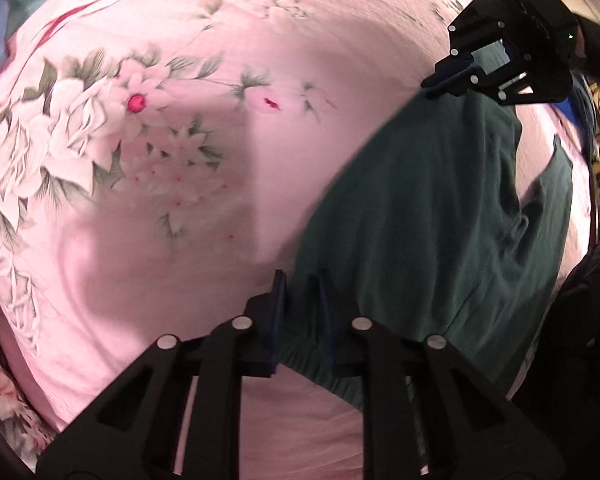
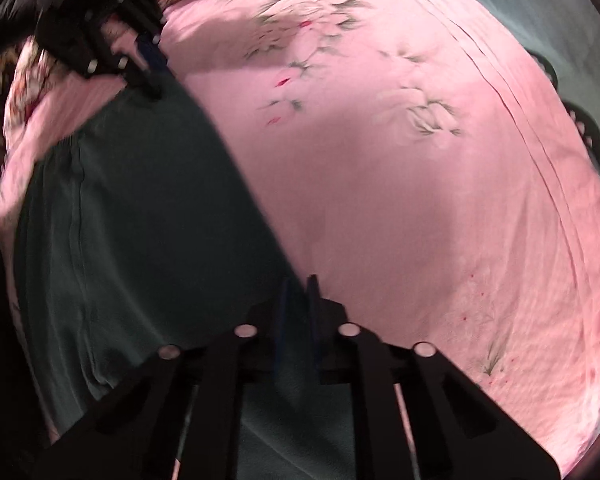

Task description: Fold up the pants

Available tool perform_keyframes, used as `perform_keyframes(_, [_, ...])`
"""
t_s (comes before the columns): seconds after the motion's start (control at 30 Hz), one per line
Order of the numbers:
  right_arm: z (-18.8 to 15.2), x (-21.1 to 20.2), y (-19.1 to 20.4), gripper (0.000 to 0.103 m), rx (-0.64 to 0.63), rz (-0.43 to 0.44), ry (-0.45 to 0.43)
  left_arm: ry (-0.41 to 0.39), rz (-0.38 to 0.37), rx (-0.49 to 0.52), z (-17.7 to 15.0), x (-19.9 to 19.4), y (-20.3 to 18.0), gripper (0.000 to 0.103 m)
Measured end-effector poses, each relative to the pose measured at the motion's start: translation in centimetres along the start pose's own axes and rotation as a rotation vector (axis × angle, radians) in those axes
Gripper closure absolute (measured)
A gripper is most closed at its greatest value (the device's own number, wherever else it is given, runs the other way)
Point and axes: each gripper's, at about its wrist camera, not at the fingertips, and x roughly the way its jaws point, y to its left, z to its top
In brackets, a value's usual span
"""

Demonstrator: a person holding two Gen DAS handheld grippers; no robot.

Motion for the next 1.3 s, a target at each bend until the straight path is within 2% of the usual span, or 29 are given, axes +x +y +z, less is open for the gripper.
perform_keyframes(0.03, [0.0,-0.2,0.2,0.102,0.008,-0.003,0.004,0.001,0.011,0.014,-0.2,0.0,-0.3,0.096])
perform_keyframes(0.17, [-0.3,-2.4,0.6,0.102,0.072,-0.009,-0.03,-0.036,0.042,0.011,-0.4,-1.3,-0.5,0.098])
perform_keyframes(0.27, [-0.7,-5.8,1.9,0.102,0.098,-0.018,-0.071,-0.077,0.06,0.018,-1.1,-3.8,-0.7,0.098])
perform_keyframes(0.37, [-1.2,-9.0,4.1,0.102,0.103,-0.02,-0.099,-0.127,0.084,0.065,-2.4,-7.1,-2.6,0.098])
perform_keyframes(0.57, [-3.3,-13.0,11.4,0.102,0.059,0.022,-0.075,-0.182,0.117,0.152,-6.6,-12.2,-7.6,0.098])
perform_keyframes(0.67, [-5.1,-12.5,16.4,0.102,0.051,0.077,-0.05,-0.177,0.108,0.176,-9.5,-13.2,-10.1,0.098])
perform_keyframes(0.73, [-6.0,-11.4,19.2,0.102,0.042,0.093,-0.031,-0.16,0.097,0.178,-11.5,-12.4,-12.0,0.098])
perform_keyframes(0.93, [-8.5,-8.0,24.2,0.102,0.095,0.133,0.004,-0.105,0.071,0.119,-15.4,-9.3,-13.7,0.098])
perform_keyframes(1.1, [-9.9,-4.8,25.9,0.102,0.112,0.094,0.05,-0.155,-0.024,-0.022,-15.8,-8.8,-11.9,0.098])
perform_keyframes(1.2, [-10.3,-3.5,25.7,0.099,0.178,0.089,0.075,-0.154,-0.057,-0.126,-16.2,-7.2,-10.8,0.088])
perform_keyframes(1.23, [-10.2,-3.8,25.5,0.097,0.202,0.099,0.067,-0.152,-0.06,-0.146,-16.5,-6.9,-10.7,0.086])
perform_keyframes(1.3, [-9.9,-5.0,25.4,0.097,0.229,0.122,0.03,-0.151,-0.074,-0.196,-17.3,-6.7,-9.9,0.075])
